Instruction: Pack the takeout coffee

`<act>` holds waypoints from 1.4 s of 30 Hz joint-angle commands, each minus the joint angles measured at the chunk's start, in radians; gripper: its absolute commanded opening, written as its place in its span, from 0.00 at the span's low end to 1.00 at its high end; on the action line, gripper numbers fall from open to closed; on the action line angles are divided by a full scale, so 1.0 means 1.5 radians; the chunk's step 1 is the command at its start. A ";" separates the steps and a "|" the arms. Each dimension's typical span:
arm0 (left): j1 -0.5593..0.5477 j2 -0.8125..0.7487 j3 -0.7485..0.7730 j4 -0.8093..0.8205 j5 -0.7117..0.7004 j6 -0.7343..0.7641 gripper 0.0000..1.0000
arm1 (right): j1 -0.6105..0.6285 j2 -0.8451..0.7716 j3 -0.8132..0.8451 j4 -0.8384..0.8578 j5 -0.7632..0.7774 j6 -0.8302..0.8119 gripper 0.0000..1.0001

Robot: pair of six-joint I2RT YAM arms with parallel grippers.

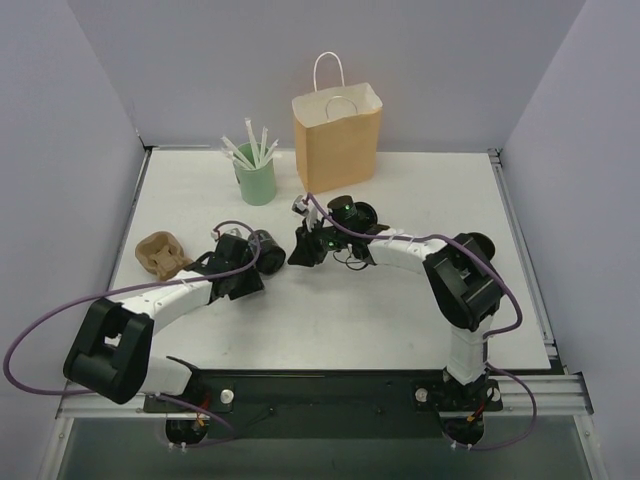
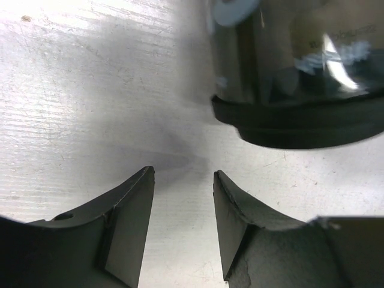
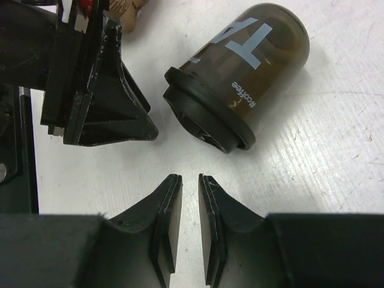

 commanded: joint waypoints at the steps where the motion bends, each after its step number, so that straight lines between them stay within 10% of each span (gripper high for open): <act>1: 0.007 -0.050 0.043 -0.018 -0.006 0.017 0.54 | 0.008 -0.040 0.000 0.048 0.031 0.047 0.22; 17: 0.070 -0.123 0.174 -0.147 -0.061 0.129 0.58 | 0.064 -0.009 -0.006 0.147 0.106 0.046 0.61; 42: 0.179 0.016 0.178 -0.130 0.027 0.099 0.54 | 0.171 0.142 0.164 0.126 0.234 0.012 0.51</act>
